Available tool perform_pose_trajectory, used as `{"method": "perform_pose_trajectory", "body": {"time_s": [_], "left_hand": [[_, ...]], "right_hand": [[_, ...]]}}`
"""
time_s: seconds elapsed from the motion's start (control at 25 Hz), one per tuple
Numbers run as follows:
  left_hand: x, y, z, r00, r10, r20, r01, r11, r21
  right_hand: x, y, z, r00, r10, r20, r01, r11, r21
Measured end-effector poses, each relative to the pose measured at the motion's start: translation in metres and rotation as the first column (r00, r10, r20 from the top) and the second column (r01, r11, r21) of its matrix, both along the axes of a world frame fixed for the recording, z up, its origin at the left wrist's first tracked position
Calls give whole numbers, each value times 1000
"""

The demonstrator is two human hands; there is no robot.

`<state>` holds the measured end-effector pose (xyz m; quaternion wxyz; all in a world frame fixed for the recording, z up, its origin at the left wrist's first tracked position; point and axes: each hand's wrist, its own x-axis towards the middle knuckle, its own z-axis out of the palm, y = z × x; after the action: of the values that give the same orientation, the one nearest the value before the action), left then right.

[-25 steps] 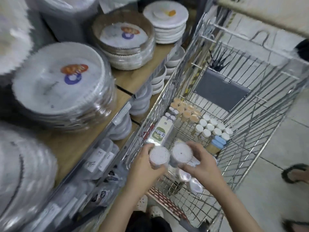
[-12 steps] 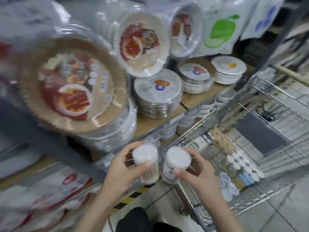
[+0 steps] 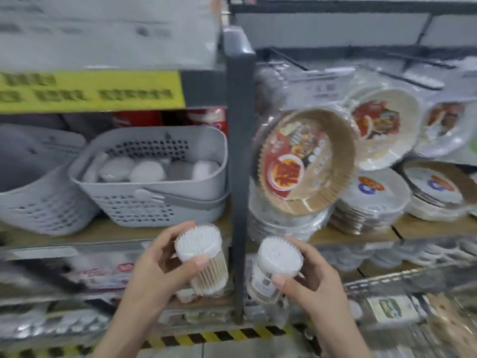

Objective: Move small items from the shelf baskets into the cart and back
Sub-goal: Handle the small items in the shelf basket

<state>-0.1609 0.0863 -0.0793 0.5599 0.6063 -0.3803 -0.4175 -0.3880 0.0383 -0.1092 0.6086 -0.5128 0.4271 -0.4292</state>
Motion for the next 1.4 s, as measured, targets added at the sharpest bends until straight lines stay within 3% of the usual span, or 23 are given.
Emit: {"method": "perform_pose_trajectory", "body": {"time_s": [0.28,0.72,0.84,0.96,1.16,1.4], "left_hand": [[113,15,51,998,69,-10,-70,984,-165],[202,-63,74,992,66,-109,-102,925,-366],[212,-89,70,986,164,2,-151,910,-386],[216,-107,69,938,237,252,-130,917,-377],[225,-130,66,862,119,492,32,957,-288],[241,-147,55,720,-90,688,186,980,-67]], "right_hand": [[120,-3,52,994,100,44,-90,976,-197],[227,-37,101,970,-192,147,235,893,-383],[245,-63,108,974,-203,96,224,862,-454],[260,-95,107,979,-202,29,191,857,-479],[278,-130,95,984,-73,-164,-7,897,-442],[283,-149,93,945,74,-320,-182,928,-324]]}}
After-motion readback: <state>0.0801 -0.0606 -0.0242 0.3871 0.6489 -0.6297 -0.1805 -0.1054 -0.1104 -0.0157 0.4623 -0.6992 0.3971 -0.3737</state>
